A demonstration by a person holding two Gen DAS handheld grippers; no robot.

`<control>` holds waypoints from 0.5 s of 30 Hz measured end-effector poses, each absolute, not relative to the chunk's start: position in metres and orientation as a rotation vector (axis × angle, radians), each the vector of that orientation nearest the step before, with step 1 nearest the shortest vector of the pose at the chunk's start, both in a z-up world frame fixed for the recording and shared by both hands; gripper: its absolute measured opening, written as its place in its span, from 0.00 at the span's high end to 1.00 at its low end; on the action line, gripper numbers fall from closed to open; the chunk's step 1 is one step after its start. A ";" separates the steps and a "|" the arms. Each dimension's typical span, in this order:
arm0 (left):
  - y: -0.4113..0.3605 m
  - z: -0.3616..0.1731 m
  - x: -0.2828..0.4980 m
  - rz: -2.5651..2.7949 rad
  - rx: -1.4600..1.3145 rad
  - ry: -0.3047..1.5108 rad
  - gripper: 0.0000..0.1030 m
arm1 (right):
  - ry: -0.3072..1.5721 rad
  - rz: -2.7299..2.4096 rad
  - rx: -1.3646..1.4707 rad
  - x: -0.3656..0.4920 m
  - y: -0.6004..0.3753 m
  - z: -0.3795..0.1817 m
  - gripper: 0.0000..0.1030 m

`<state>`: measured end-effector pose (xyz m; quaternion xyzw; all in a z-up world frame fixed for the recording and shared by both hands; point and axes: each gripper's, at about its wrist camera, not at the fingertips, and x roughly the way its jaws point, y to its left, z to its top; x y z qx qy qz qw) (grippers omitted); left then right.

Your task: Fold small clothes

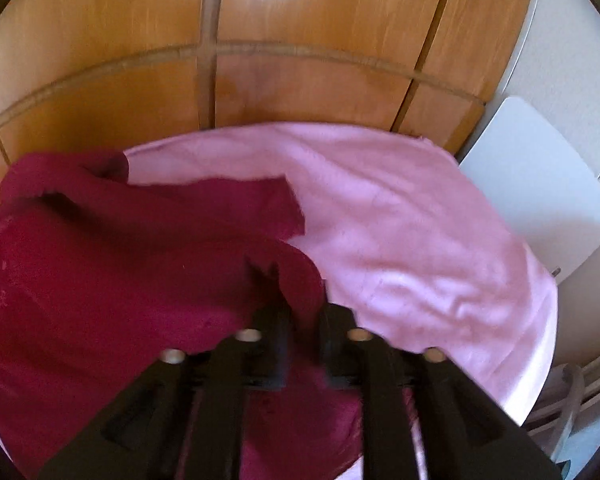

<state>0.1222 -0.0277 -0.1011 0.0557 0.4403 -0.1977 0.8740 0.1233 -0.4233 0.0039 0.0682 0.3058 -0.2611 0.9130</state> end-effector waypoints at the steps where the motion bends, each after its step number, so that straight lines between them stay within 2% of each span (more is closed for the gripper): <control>1: -0.029 -0.101 0.123 -0.414 0.131 0.918 0.70 | 0.603 -0.522 0.143 0.116 -0.419 0.003 0.34; 2: -0.029 -0.101 0.125 -0.411 0.132 0.917 0.86 | 0.577 -0.506 0.136 0.110 -0.420 0.004 0.32; 3: -0.026 -0.100 0.128 -0.399 0.126 0.915 0.93 | 0.558 -0.484 0.112 0.101 -0.412 0.005 0.33; 8: 0.002 -0.090 0.138 -0.387 0.025 0.898 0.97 | 0.591 -0.144 0.027 0.053 -0.343 -0.003 0.33; 15: 0.127 -0.053 0.164 -0.120 -0.222 0.817 0.97 | 0.770 0.301 -0.174 0.003 -0.207 -0.068 0.35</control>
